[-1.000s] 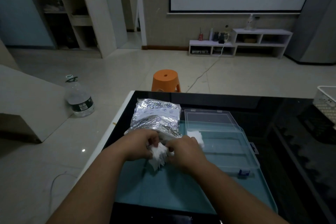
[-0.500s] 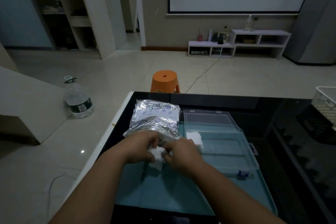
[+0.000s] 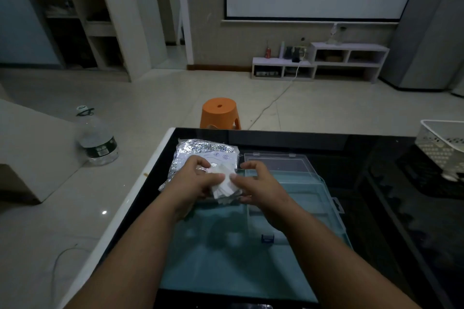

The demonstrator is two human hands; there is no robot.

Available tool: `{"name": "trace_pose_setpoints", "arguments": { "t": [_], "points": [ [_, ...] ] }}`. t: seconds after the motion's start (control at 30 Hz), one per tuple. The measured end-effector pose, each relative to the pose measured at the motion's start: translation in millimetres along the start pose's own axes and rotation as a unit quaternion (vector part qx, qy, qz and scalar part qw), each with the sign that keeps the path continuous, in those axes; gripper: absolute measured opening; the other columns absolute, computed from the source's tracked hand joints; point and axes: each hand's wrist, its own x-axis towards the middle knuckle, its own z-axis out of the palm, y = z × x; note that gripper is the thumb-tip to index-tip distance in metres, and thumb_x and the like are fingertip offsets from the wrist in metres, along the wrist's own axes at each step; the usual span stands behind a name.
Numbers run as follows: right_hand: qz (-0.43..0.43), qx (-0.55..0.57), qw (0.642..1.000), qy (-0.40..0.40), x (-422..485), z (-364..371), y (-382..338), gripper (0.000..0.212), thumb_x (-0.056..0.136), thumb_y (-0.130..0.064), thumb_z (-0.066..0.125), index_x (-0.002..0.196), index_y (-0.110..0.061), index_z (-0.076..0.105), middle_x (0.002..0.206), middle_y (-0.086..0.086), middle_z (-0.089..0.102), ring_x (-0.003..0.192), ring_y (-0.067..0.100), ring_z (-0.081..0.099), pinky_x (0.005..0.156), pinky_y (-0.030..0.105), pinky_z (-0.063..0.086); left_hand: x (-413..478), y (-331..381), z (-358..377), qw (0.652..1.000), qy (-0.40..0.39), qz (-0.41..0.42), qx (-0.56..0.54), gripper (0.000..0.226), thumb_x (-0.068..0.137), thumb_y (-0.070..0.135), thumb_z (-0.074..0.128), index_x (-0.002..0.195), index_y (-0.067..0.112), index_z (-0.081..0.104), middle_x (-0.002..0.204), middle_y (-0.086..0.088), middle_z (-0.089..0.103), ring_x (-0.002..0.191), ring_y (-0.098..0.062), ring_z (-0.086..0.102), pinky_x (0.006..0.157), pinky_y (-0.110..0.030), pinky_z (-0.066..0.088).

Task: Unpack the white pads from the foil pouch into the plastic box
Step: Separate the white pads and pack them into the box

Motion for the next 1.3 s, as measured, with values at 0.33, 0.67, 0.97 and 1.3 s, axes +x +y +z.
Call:
{"name": "trace_pose_setpoints", "arguments": {
  "t": [0.33, 0.67, 0.97, 1.3],
  "points": [
    [0.067, 0.148, 0.985, 0.061, -8, -16, -14, 0.031, 0.089, -0.003, 0.065, 0.104, -0.012, 0.039, 0.117, 0.029, 0.059, 0.101, 0.042, 0.067, 0.084, 0.048, 0.058, 6, -6, 53, 0.969, -0.033, -0.068, -0.237, 0.074, 0.071, 0.063, 0.056, 0.12, 0.008, 0.06, 0.114, -0.02, 0.069, 0.105, -0.038, 0.061, 0.095, -0.049, 0.046],
    [0.049, 0.2, 0.978, 0.039, -16, -15, -14, 0.027, 0.093, -0.005, 0.062, 0.095, -0.015, 0.037, 0.112, 0.016, 0.061, 0.083, 0.03, 0.068, 0.065, 0.038, 0.06, 6, -7, 69, 0.934, -0.06, -0.089, -0.34, 0.085, 0.074, 0.051, 0.063, 0.133, -0.008, 0.048, 0.11, -0.024, 0.065, 0.088, -0.029, 0.067, 0.077, -0.037, 0.057],
    [-0.088, -0.252, 0.947, 0.177, -20, -22, -9, 0.033, 0.089, -0.047, 0.059, 0.075, -0.022, 0.042, 0.069, -0.004, 0.05, 0.062, 0.014, 0.044, 0.059, 0.033, 0.038, 9, -6, 69, 0.907, -0.056, -0.064, -0.412, 0.055, 0.068, 0.008, 0.063, 0.122, 0.001, 0.053, 0.09, -0.019, 0.07, 0.075, -0.026, 0.072, 0.069, -0.034, 0.061],
    [-0.169, -0.405, 0.898, 0.006, -31, -40, -28, 0.104, 0.068, -0.032, 0.086, 0.148, -0.045, 0.02, 0.147, -0.017, 0.039, 0.127, 0.004, 0.03, 0.112, 0.036, 0.025, 9, -5, 67, 0.936, -0.115, -0.068, -0.326, 0.067, 0.065, -0.005, 0.065, 0.126, 0.02, 0.053, 0.094, -0.017, 0.069, 0.081, -0.03, 0.065, 0.07, -0.039, 0.052]
  ]
}}
